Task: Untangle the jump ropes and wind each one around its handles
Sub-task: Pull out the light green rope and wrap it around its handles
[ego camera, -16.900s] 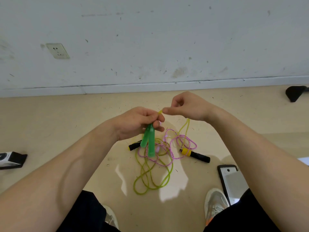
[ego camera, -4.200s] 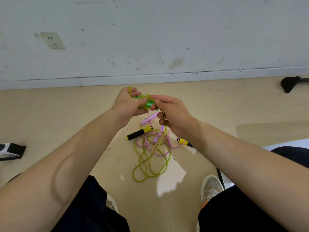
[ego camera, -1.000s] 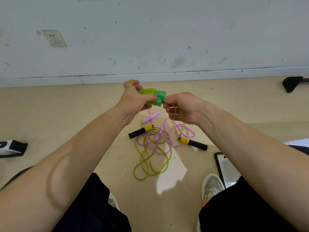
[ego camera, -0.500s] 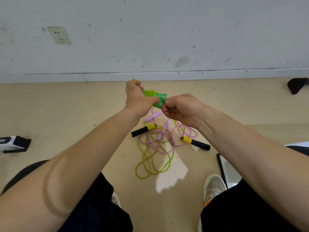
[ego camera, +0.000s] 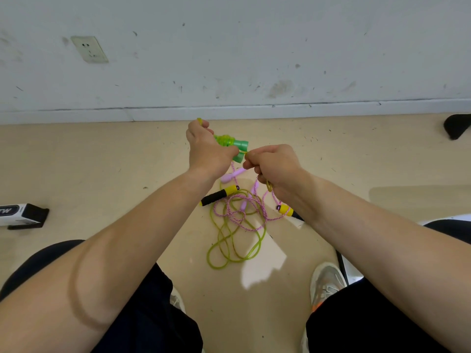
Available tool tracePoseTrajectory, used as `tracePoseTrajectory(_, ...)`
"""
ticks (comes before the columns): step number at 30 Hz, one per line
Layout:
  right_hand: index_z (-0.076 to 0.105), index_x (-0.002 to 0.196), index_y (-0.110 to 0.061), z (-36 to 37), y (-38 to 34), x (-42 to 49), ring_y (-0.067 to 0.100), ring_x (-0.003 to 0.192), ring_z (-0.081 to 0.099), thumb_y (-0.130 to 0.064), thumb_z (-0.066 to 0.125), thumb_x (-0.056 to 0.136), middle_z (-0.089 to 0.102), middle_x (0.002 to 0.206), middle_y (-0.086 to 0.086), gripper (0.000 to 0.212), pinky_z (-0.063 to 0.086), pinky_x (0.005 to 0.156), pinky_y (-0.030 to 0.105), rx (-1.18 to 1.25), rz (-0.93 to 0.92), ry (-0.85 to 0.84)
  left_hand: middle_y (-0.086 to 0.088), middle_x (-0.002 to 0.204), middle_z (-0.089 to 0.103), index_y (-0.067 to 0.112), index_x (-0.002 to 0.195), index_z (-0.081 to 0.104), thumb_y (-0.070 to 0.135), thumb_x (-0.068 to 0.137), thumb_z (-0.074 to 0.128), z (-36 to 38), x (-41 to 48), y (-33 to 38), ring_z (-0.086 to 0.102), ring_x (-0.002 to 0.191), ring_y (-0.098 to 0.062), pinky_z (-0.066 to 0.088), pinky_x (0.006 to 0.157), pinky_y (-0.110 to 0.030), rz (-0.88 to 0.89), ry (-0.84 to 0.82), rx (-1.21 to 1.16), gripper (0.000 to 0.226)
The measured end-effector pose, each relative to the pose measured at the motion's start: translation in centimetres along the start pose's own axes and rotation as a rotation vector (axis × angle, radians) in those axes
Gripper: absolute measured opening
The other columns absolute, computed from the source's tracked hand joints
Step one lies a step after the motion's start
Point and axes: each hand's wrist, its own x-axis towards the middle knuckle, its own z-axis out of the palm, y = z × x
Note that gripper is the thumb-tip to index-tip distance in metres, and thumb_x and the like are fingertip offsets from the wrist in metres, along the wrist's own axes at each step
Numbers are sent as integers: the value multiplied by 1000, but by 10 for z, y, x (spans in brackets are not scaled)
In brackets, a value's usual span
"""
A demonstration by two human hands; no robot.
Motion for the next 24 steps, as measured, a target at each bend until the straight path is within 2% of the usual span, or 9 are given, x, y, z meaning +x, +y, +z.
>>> tracePoseTrajectory(4,72,79,-9,0,2,-4,6,42,47,-5,57,94,71,68,2,21,40,49,23,-144,-128,1,-5,132,34,10,133,32,7,77,78,-2,2,-1,44,104,-17,43,84,-27,-17,-16,56,73)
tracePoseTrajectory(6,73,82,-8,2,3,-6,2,36,51,-3,54,94,69,70,1,23,39,44,20,-283,-231,-12,-8,134,34,7,133,32,8,76,80,0,-2,-3,45,102,-19,45,86,-31,-18,-48,106,75)
tracePoseTrajectory(7,74,83,-9,4,2,-7,1,37,54,-1,53,93,68,69,-2,24,42,43,21,-332,-291,-12,-9,135,34,6,134,31,10,75,81,3,-5,-5,45,101,-19,45,87,-33,-5,-66,130,78)
tracePoseTrajectory(10,75,82,-16,4,-2,-2,4,52,64,0,55,91,63,65,-14,27,53,61,23,-475,-461,4,-10,137,34,4,138,30,10,74,82,6,-9,-7,47,107,-22,43,87,-32,26,-115,166,83)
tracePoseTrajectory(13,75,85,-17,-5,-8,3,12,64,67,0,57,88,64,64,-12,24,55,68,24,-646,-542,-65,-10,137,33,4,138,29,13,76,84,0,-6,-7,45,101,-21,45,90,-35,29,-180,202,83)
tracePoseTrajectory(17,71,79,-18,-16,-9,11,9,56,66,5,56,86,71,65,3,28,54,59,22,-624,-542,-102,-9,137,33,5,139,29,23,77,85,0,-11,-6,51,104,-23,48,92,-39,151,-238,347,86)
tracePoseTrajectory(21,70,75,-19,-15,-4,13,12,52,65,6,58,89,70,65,14,31,52,54,24,-455,-464,-129,-9,140,34,5,141,29,26,81,81,-1,-16,-1,55,113,-26,49,88,-42,279,-247,444,82)
tracePoseTrajectory(24,71,77,-16,-16,-3,12,15,52,64,3,61,91,70,64,12,25,53,54,25,-369,-439,-170,-8,139,34,6,142,29,25,82,80,-5,-16,0,52,118,-21,49,89,-39,332,-291,436,81)
